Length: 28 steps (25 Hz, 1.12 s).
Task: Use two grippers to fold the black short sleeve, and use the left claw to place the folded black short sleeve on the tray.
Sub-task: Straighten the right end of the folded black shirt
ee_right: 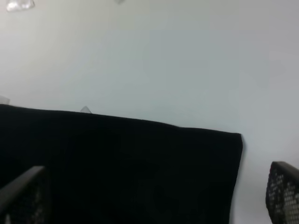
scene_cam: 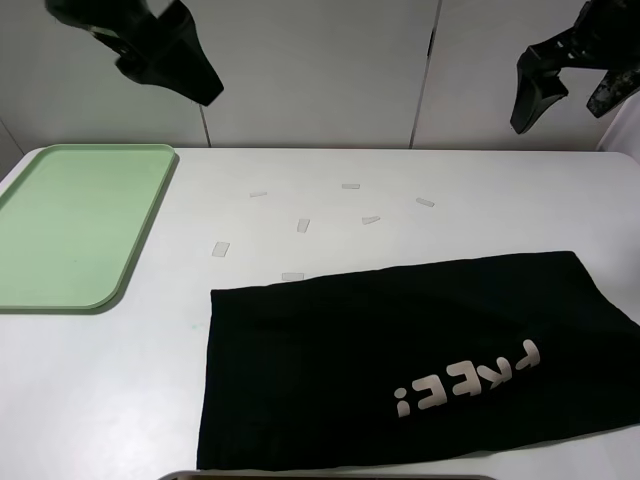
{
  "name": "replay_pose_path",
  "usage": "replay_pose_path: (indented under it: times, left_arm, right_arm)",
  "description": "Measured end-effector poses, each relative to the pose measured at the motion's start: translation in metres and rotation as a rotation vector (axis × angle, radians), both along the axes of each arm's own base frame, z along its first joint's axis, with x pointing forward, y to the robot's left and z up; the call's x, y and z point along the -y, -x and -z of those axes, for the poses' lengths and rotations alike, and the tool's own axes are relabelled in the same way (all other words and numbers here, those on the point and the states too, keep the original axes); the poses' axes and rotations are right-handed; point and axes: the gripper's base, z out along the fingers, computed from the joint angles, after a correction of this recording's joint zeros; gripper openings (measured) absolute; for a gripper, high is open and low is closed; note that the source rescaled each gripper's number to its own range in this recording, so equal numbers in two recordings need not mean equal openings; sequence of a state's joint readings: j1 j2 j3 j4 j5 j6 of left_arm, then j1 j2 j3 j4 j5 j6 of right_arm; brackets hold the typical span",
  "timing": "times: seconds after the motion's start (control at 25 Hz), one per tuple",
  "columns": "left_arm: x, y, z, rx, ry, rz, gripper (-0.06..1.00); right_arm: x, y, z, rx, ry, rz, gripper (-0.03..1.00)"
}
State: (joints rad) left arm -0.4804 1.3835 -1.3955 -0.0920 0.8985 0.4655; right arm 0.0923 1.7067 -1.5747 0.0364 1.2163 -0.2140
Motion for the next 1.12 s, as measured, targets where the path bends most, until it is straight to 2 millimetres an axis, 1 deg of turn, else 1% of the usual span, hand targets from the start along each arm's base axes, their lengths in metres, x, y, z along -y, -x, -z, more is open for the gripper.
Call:
replay_pose_path:
  times: [0.12, 0.24, 0.36, 0.48, 0.52, 0.64, 0.72, 0.8, 0.84, 0.92, 1.0, 1.12]
  left_arm:
    - [-0.015, 0.030, -0.022, 0.012, 0.000, 0.017, 0.99]
    - [-0.030, 0.063, -0.042, 0.019, 0.027, 0.035, 0.99]
    - [-0.046, 0.104, -0.061, 0.030, 0.078, 0.067, 1.00]
    - [-0.060, 0.140, -0.079, 0.116, 0.162, 0.088, 1.00]
    - [-0.066, 0.153, -0.085, 0.144, 0.193, 0.090, 1.00]
    - [-0.082, 0.192, -0.091, 0.200, 0.286, 0.089, 1.00]
    - [-0.094, 0.218, -0.091, 0.246, 0.334, 0.098, 1.00]
    - [-0.106, 0.244, -0.084, 0.289, 0.372, 0.114, 1.00]
    - [-0.110, 0.254, -0.079, 0.302, 0.385, 0.120, 1.00]
    - [-0.120, 0.274, -0.063, 0.327, 0.406, 0.130, 1.00]
    - [-0.128, 0.290, -0.045, 0.346, 0.418, 0.133, 1.00]
    - [-0.138, 0.309, -0.016, 0.398, 0.451, 0.131, 1.00]
  right_arm:
    - [-0.002, 0.007, -0.011, 0.028, -0.033, 0.001, 1.00]
    - [-0.004, 0.015, -0.024, 0.062, -0.063, -0.002, 1.00]
    - [-0.003, 0.023, -0.036, 0.096, -0.072, -0.003, 1.00]
    - [-0.003, 0.030, -0.046, 0.125, -0.079, -0.004, 1.00]
    - [-0.003, 0.033, -0.049, 0.134, -0.082, -0.005, 1.00]
    - [-0.003, 0.038, -0.056, 0.156, -0.093, -0.006, 1.00]
    - [-0.004, 0.041, -0.060, 0.165, -0.101, -0.007, 1.00]
    - [-0.004, 0.042, -0.061, 0.168, -0.107, -0.008, 1.00]
    - [-0.004, 0.042, -0.061, 0.168, -0.109, -0.008, 1.00]
    - [-0.005, 0.042, -0.061, 0.168, -0.114, -0.008, 1.00]
    - [-0.005, 0.042, -0.061, 0.168, -0.118, -0.008, 1.00]
    - [-0.005, 0.042, -0.061, 0.167, -0.121, -0.008, 1.00]
